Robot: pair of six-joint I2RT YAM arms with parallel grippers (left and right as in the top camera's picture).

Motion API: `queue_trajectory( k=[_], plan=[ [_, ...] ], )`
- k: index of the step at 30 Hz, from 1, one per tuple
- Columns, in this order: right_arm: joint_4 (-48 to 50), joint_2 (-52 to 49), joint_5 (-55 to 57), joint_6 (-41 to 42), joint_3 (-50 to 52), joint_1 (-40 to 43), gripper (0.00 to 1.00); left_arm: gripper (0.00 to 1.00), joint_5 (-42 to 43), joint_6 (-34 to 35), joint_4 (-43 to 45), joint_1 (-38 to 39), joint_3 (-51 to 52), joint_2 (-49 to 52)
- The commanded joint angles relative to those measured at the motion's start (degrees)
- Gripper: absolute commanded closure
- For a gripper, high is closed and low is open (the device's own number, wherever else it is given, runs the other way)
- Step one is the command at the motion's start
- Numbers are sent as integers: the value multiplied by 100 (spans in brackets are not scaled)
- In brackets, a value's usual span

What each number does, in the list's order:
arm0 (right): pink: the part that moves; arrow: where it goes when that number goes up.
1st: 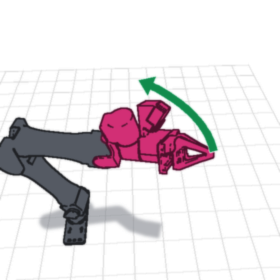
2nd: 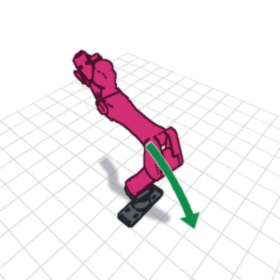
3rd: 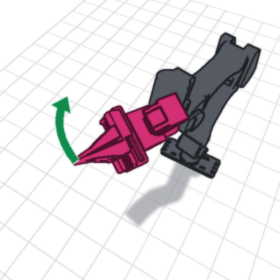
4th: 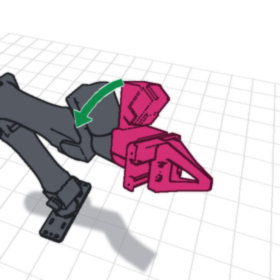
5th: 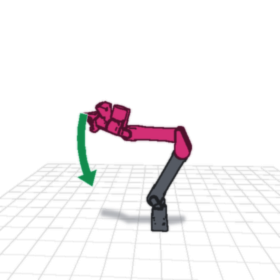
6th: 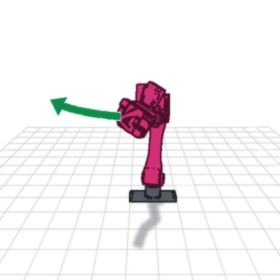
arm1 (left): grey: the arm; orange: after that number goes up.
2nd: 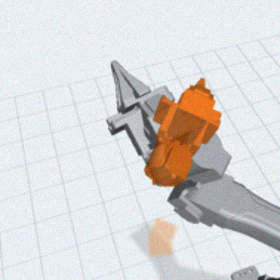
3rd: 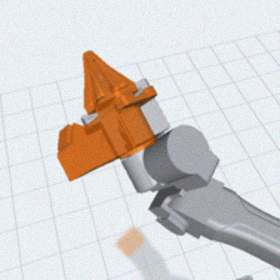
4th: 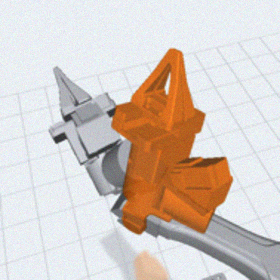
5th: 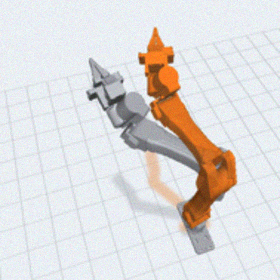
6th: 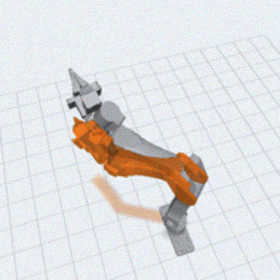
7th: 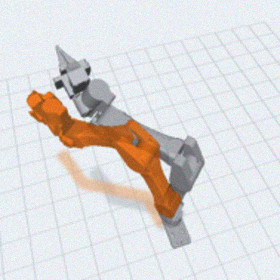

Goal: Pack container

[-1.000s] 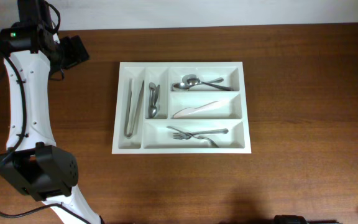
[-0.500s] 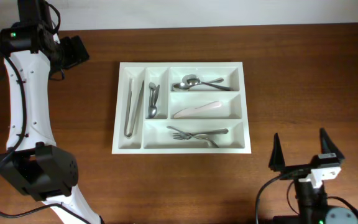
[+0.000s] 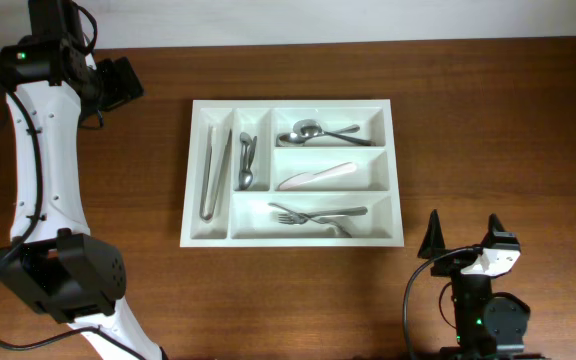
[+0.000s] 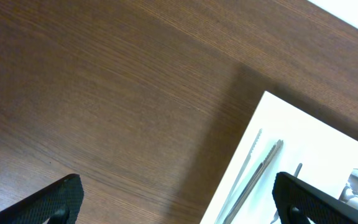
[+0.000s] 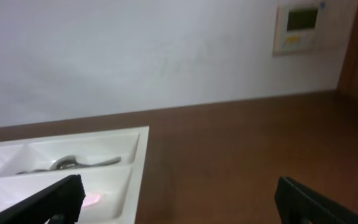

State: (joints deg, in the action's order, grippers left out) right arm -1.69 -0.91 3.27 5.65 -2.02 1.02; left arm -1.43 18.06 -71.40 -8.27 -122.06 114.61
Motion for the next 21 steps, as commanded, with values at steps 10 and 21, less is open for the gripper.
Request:
queue_trajectory(
  k=[10,21],
  plan=[
    [-114,68,345,345,170,-26,1,1,35,57,-7,-4,-79,-9],
    [-116,66,345,345,170,-26,1,1,35,57,-7,-4,-76,-7]
  ],
)
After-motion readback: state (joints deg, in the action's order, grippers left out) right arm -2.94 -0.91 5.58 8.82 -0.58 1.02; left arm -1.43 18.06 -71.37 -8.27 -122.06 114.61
